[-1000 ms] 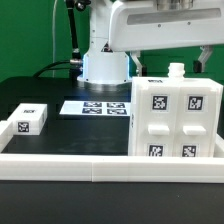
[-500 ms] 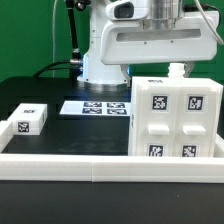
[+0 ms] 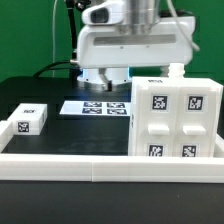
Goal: Assemble cabinet
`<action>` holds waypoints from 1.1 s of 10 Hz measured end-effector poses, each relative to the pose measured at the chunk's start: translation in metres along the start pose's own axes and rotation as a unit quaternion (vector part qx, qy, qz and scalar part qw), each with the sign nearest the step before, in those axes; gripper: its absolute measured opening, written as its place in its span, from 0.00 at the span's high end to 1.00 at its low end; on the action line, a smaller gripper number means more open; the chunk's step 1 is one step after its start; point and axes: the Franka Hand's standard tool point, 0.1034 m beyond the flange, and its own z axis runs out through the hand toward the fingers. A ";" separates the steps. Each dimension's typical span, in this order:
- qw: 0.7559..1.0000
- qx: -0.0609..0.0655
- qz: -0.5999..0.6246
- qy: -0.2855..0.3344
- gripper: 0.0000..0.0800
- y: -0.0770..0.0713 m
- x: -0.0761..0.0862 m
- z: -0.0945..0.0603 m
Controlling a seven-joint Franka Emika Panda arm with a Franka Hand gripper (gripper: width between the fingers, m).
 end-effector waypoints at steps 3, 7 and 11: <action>1.000 -0.007 -0.016 -0.001 0.00 0.065 -0.011 0.011; 1.000 -0.009 -0.010 0.000 0.00 0.090 -0.013 0.010; 0.999 -0.020 -0.036 -0.004 0.00 0.152 -0.027 0.020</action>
Offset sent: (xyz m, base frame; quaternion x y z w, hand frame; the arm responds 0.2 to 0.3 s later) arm 0.0000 -0.0330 0.0000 0.0000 0.0000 0.0000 1.0000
